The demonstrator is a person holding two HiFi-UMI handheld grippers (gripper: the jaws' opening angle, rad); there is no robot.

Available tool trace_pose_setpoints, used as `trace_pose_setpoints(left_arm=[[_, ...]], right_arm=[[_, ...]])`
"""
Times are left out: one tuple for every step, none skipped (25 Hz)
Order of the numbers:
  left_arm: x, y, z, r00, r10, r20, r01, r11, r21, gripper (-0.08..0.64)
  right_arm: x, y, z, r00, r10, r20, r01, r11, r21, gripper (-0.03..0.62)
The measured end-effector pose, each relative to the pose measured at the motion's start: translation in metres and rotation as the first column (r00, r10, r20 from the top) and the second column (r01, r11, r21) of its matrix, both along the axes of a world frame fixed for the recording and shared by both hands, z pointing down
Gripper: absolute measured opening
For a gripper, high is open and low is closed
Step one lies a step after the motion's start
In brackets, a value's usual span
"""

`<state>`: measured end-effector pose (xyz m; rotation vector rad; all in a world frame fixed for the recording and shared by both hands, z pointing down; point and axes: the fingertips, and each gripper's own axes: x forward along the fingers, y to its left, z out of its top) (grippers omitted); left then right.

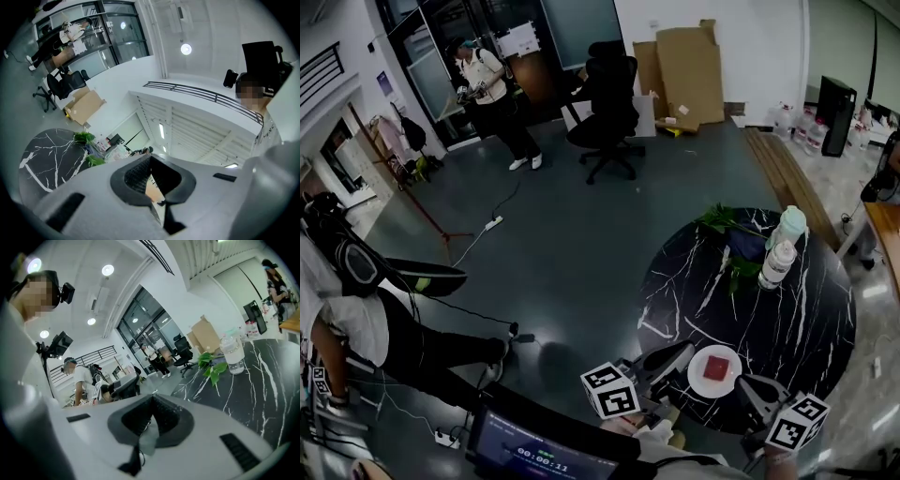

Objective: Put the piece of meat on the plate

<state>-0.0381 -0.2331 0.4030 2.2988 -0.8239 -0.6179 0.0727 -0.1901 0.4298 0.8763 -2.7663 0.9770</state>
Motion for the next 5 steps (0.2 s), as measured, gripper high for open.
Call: trace_pose_setpoints(left_arm=[[-0.0004, -0.0003, 0.0002, 1.000, 0.001, 0.006, -0.001, 1.000, 0.003, 0.006], [-0.0010, -0.0007, 0.0008, 1.000, 0.002, 0.012, -0.002, 1.000, 0.008, 0.006], [-0.0018, -0.0011, 0.0014, 1.000, 0.003, 0.016, -0.003, 1.000, 0.012, 0.008], [-0.0026, -0.0016, 0.0019, 1.000, 0.003, 0.020, -0.004, 1.000, 0.016, 0.007], [-0.0034, -0.0020, 0.0025, 1.000, 0.004, 0.023, -0.004, 1.000, 0.020, 0.008]], right_arm=[[-0.0001, 0.0000, 0.0015, 1.000, -0.002, -0.002, 0.002, 1.000, 0.001, 0.011], [-0.0007, -0.0001, 0.0025, 1.000, -0.004, -0.006, 0.004, 1.000, 0.002, 0.011], [-0.0018, -0.0001, 0.0030, 1.000, -0.006, -0.011, 0.006, 1.000, 0.004, 0.011], [-0.0032, -0.0001, 0.0031, 1.000, -0.009, -0.017, 0.009, 1.000, 0.007, 0.011], [-0.0045, -0.0002, 0.0032, 1.000, -0.011, -0.023, 0.012, 1.000, 0.009, 0.011]])
